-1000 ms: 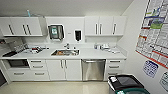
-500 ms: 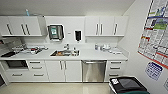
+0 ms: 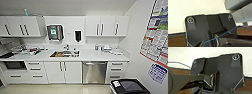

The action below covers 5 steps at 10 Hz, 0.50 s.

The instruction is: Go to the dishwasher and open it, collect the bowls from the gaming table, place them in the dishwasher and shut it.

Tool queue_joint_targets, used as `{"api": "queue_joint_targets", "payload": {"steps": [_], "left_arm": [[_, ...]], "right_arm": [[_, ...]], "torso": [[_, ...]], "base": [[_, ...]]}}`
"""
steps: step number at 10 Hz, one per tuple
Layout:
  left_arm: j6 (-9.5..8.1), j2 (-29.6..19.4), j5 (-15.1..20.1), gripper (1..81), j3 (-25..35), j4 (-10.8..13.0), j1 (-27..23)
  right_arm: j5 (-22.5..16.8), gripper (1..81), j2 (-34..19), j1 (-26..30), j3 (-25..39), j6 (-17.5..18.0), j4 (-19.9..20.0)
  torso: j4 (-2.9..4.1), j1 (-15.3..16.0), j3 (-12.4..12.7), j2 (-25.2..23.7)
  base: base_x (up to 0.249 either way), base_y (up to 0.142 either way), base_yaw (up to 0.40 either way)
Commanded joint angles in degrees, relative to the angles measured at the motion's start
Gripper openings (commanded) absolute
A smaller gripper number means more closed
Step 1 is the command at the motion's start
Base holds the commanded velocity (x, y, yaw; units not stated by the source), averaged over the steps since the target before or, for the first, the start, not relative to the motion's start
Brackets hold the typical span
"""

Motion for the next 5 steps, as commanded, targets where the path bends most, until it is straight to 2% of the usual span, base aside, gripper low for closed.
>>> {"api": "queue_joint_targets", "payload": {"steps": [1, 5], "left_arm": [[0.14, -1.16, 2.64, 81.1, 0.66, 0.24, -2.97], [0.14, -1.16, 2.64, 81.1, 0.66, 0.15, -2.97]], "right_arm": [[-2.69, 81.1, -1.15, 2.43, 0.89, -0.11, -0.09], [-2.69, 81.1, -1.15, 2.35, 0.88, -0.11, -0.09]], "torso": [[0.00, 0.00, 0.00, 0.00], [0.00, -0.02, 0.00, 0.00]], "base": [[0.102, 0.000, 0.000], [0.111, 0.000, 0.000]]}}
